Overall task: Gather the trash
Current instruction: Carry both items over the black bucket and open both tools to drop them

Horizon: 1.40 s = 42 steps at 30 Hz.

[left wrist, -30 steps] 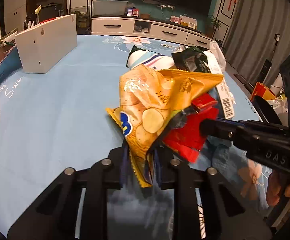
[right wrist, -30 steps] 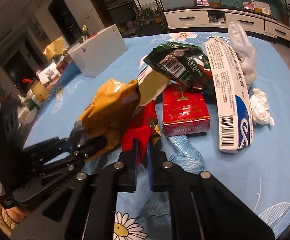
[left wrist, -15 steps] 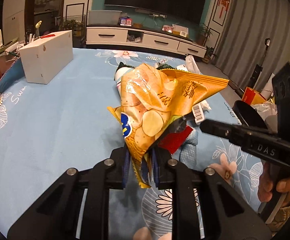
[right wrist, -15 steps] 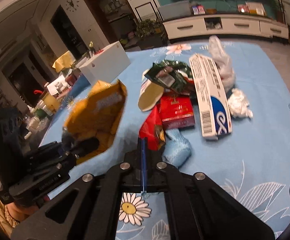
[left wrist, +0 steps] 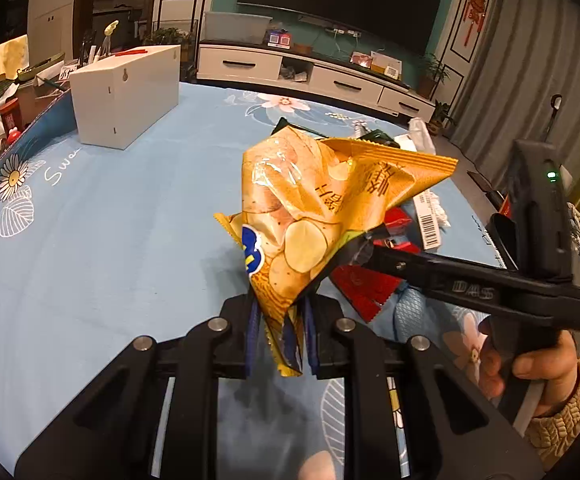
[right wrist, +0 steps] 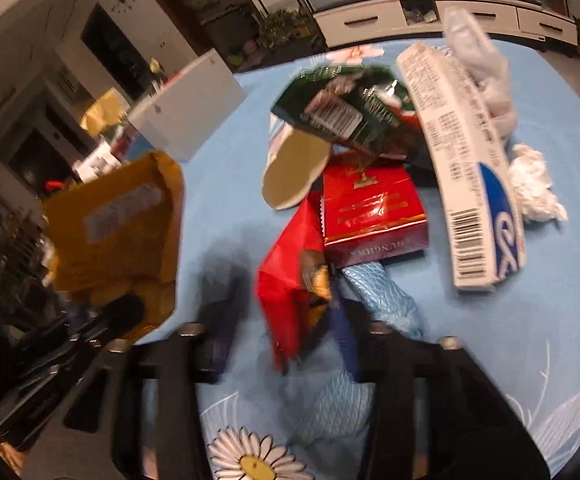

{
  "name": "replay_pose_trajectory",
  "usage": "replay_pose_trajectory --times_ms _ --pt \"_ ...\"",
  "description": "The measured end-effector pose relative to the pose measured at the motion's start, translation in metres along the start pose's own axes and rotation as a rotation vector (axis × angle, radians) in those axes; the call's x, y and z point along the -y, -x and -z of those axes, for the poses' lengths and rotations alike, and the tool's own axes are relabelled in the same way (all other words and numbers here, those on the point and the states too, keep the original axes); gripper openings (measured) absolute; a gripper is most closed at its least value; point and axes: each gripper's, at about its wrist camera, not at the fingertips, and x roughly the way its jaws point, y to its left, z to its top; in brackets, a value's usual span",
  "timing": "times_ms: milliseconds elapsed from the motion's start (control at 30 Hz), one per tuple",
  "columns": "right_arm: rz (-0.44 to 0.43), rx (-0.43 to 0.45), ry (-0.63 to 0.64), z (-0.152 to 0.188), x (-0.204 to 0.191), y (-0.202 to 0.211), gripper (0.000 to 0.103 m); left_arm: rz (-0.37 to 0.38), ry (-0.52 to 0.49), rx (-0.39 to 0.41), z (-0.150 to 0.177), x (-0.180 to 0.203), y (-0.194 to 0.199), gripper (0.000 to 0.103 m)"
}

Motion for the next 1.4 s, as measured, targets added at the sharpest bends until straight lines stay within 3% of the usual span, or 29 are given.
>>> replay_pose_trajectory --times_ms 100,233,433,700,1400 --pt "0.007 0.02 0.014 0.002 -0.001 0.002 0.02 0.003 -0.002 -0.003 0.0 0.001 -0.002 0.02" --pt "0.0 0.06 0.025 0.008 -0.001 0.024 0.015 0.019 -0.009 -0.002 -0.001 0.008 -0.002 0.02" --pt "-0.005 0.152 0.024 0.022 0.006 0.078 0.015 0.055 -0.044 0.004 -0.005 0.031 0.002 0.02" --pt "0.041 0.267 -0.064 0.04 0.045 0.152 0.015 0.11 -0.124 0.017 -0.012 0.082 0.007 0.02" --pt "0.237 0.502 -0.357 0.089 0.181 0.267 0.015 0.299 -0.419 0.017 -0.034 0.274 -0.02 0.02"
